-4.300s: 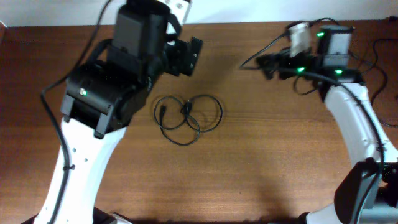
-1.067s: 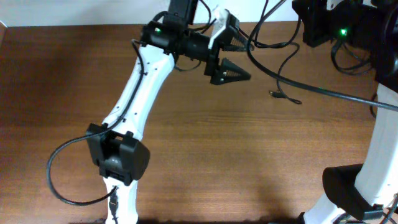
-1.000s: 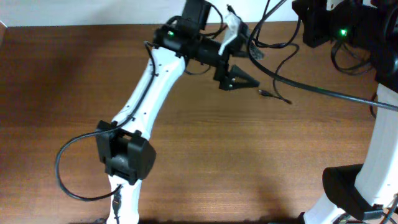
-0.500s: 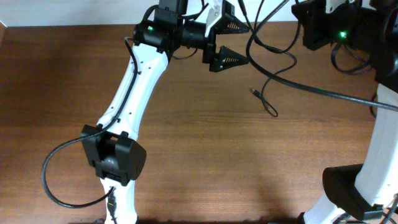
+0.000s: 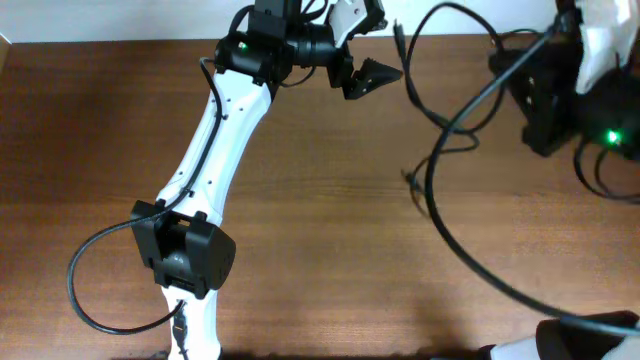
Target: Untangle cables
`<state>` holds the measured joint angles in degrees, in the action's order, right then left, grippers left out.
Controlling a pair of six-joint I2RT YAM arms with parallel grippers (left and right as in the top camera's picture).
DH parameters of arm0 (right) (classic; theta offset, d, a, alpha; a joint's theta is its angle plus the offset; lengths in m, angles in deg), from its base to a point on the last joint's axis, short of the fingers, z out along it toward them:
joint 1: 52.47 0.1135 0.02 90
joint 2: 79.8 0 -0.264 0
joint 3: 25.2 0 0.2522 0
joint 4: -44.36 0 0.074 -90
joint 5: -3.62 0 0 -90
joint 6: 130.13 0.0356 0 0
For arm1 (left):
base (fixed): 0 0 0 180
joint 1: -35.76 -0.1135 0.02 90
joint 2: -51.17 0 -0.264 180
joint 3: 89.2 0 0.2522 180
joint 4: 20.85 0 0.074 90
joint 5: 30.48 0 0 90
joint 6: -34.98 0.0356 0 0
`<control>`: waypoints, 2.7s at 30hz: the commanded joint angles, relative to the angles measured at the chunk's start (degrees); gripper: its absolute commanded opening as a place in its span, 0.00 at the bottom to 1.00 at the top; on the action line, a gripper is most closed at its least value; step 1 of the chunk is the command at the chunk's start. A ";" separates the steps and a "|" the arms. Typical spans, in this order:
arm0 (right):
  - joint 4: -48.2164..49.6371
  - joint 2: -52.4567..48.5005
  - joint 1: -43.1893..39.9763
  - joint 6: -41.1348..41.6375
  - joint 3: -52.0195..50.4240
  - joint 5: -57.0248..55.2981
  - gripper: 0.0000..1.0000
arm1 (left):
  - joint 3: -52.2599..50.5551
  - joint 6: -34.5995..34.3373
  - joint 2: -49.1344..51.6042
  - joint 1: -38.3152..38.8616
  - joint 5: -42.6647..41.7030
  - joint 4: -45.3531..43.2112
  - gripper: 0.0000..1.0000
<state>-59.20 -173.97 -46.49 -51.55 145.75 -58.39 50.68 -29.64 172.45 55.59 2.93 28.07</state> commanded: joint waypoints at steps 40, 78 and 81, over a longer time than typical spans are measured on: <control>-1.99 -15.82 0.42 -0.13 -1.05 -3.08 0.99 | 0.79 -29.05 0.81 -13.16 -24.70 -21.46 0.00; 7.74 -23.87 15.02 -3.32 -3.30 -0.81 0.76 | 0.72 -45.18 -8.20 -17.40 -25.07 -39.06 0.00; 7.74 -23.87 15.02 -3.32 -3.30 -0.52 0.75 | 0.72 -45.03 -10.82 -17.57 -25.11 -38.91 0.00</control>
<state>-51.60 -198.14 -31.89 -54.94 142.36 -58.92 51.03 -74.51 164.45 38.57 -21.53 -10.92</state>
